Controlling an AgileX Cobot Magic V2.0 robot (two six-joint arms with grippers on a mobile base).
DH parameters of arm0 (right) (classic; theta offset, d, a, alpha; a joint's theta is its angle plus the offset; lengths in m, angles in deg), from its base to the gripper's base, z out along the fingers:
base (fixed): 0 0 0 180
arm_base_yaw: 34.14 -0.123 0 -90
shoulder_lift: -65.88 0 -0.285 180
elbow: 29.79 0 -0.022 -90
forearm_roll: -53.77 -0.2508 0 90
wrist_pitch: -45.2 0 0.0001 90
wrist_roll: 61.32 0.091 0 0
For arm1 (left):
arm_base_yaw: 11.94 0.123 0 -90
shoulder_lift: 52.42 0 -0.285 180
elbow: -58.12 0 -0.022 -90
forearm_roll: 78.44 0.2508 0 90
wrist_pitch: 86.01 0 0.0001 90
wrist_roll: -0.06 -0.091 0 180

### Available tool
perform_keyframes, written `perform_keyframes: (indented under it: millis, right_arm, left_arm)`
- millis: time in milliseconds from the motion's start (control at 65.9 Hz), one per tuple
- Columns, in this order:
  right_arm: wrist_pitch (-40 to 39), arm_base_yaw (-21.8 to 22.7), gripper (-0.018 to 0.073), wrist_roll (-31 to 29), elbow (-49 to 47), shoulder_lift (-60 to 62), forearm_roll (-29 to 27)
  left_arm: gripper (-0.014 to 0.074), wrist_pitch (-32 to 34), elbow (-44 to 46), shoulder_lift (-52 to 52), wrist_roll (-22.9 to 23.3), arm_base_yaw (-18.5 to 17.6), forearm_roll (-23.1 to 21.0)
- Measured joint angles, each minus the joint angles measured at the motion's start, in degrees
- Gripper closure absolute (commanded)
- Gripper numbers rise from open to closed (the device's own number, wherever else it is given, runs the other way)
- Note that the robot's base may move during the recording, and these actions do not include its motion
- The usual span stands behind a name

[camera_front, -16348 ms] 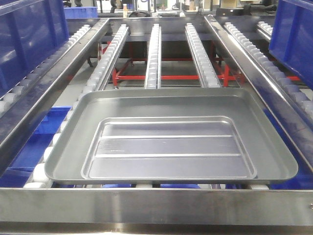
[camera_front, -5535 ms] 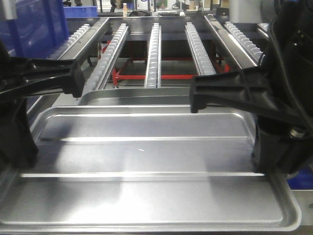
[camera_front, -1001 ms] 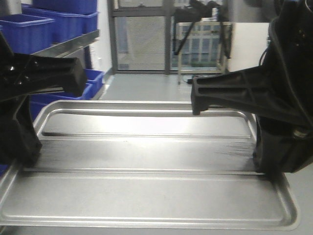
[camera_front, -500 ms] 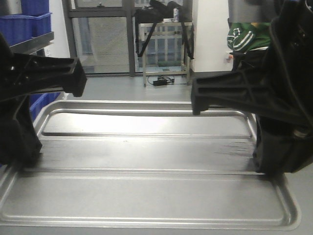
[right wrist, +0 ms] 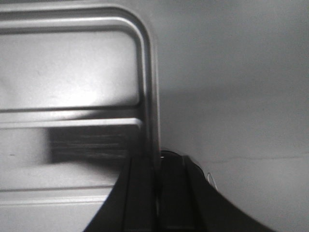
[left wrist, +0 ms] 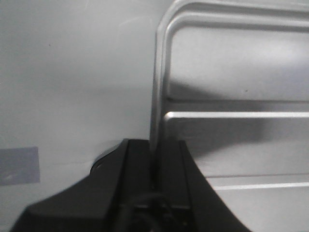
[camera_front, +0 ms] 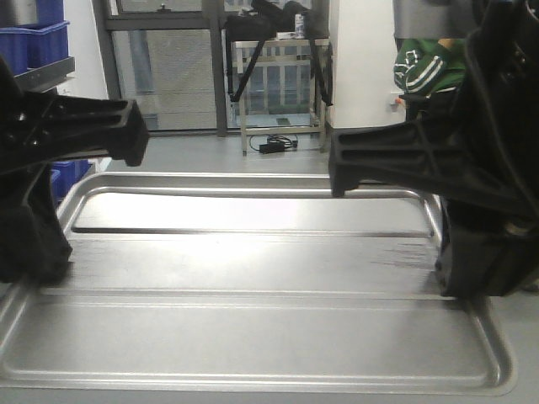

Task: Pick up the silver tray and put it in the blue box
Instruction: 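Hold the tray level in both grippers while the base turns away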

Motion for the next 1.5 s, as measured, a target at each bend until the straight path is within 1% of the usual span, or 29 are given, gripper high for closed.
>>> perform_keyframes:
  millis: [1501]
  right_arm:
    - [0.8,0.0,0.0511,0.0,0.0,0.0,0.0]
  left_arm:
    - [0.07,0.3,0.0,0.0,0.0,-0.1,0.0]
